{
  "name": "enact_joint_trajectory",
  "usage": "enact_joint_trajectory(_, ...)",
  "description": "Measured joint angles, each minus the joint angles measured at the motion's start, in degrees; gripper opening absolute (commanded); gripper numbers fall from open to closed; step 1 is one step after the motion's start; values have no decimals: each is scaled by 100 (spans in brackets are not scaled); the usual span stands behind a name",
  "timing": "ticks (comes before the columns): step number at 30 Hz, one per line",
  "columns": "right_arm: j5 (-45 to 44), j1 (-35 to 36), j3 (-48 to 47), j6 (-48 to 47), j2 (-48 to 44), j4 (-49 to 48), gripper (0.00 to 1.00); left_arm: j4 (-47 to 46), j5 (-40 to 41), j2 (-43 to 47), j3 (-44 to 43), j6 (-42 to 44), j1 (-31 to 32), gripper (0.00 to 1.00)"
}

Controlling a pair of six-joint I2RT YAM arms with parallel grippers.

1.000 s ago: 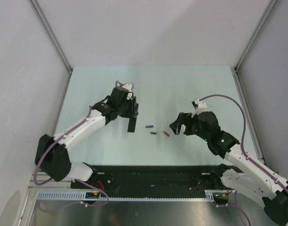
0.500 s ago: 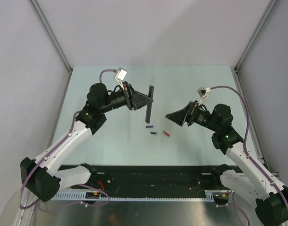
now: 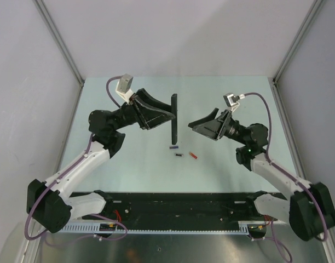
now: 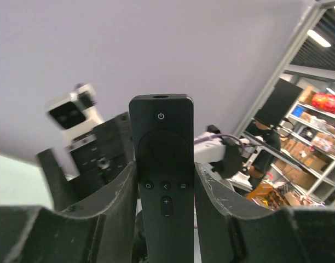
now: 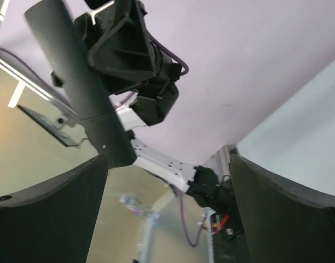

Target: Load the batteries into the remote control

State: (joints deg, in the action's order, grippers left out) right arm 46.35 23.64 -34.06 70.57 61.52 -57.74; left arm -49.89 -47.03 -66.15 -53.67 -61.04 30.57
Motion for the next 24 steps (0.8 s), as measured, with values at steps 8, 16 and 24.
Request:
enact_joint_trajectory(8,22,190,52,1268,1016,-1209,95,-1222,-299,-52,131,-708,0,9)
enact_joint_trajectory(16,70,503,-177,1408,1032,-1578,93,-1687,-328,-280,365,-944,15,8)
enact_joint_trajectory(24,120,789,-348,1307,1134,-1672,90,-2194,-282,-673,365,-1252,142,8)
